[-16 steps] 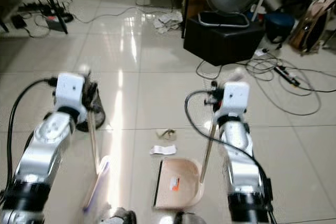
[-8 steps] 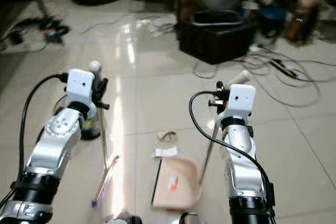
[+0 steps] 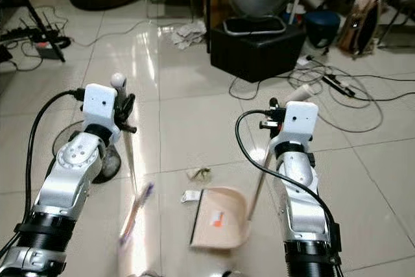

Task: Sweep floor

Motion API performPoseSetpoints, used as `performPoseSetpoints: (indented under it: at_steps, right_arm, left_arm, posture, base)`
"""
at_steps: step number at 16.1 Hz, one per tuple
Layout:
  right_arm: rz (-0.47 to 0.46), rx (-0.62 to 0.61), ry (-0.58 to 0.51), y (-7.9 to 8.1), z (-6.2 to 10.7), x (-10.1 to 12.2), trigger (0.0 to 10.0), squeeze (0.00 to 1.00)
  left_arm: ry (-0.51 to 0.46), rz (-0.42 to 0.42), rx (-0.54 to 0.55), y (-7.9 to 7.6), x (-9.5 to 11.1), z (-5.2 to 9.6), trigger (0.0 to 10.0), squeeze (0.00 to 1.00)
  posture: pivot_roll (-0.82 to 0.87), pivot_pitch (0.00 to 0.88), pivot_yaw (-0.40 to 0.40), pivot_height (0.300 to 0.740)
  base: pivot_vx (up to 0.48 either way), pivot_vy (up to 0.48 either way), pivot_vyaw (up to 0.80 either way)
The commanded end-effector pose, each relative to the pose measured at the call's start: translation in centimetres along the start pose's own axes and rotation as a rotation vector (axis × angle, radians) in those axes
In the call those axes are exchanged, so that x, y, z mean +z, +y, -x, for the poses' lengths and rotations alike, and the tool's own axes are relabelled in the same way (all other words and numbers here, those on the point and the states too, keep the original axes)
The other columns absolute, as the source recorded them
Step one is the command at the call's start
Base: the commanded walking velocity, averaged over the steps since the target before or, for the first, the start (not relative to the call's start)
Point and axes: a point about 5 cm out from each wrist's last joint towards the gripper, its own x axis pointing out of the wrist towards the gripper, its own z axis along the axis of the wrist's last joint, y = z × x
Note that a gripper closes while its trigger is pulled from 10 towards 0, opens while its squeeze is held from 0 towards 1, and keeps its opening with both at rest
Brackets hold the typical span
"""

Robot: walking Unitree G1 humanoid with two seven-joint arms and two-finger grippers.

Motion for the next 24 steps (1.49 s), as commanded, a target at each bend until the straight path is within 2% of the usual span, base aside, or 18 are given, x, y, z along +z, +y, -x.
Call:
performPoseSetpoints:
  at_steps: [1, 5, 7, 11, 15, 21, 24]
  right_arm:
    - [-0.007, -0.002, -0.023, -0.2, -0.3, 0.8, 10.0, 0.00]
    - [0.012, 0.001, -0.032, -0.3, -0.4, 0.9, 10.0, 0.00]
    - [-0.017, -0.004, -0.022, -0.3, -0.3, 0.8, 10.0, 0.00]
    - [-0.011, 0.010, -0.017, 0.1, -0.1, 0.4, 10.0, 0.00]
    - [-0.011, 0.033, -0.027, 0.0, -0.4, 0.5, 10.0, 0.00]
    - [-0.002, 0.036, -0.020, 0.0, -0.4, 0.3, 10.0, 0.00]
    - [0.041, -0.027, 0.014, -0.8, -0.4, -0.5, 10.0, 0.00]
  left_arm:
    - [-0.045, -0.021, 0.013, 0.3, 1.0, -0.2, 10.0, 0.00]
    - [-0.050, -0.011, 0.007, 0.1, 1.0, -0.2, 10.0, 0.00]
    - [-0.052, -0.013, 0.007, 0.1, 1.1, -0.2, 10.0, 0.00]
    - [-0.052, -0.026, -0.025, 0.0, 0.9, -0.1, 10.0, 0.00]
    - [-0.058, -0.037, -0.014, 0.6, 1.0, -0.3, 10.0, 0.00]
    - [-0.042, -0.039, -0.032, 0.1, 0.4, -0.2, 10.0, 0.00]
    - [-0.061, -0.038, -0.041, -0.1, 0.3, 0.0, 10.0, 0.00]
  posture:
    - [0.04, 0.022, 0.034, 0.740]
    - [0.04, 0.037, 0.031, 0.740]
    - [0.04, 0.038, 0.034, 0.740]
    - [0.03, 0.001, 0.051, 0.740]
    - [0.04, 0.000, 0.035, 0.740]
    - [0.04, 0.000, 0.041, 0.740]
    - [0.04, 0.000, 0.044, 0.740]
  base:
    - [0.337, 0.000, -0.70]
    - [0.333, 0.000, 0.00]
    - [0.336, 0.000, 0.00]
    - [0.333, 0.000, 0.00]
    - [0.327, 0.000, 0.00]
    - [0.324, 0.000, 0.00]
    - [0.000, 0.000, 0.00]
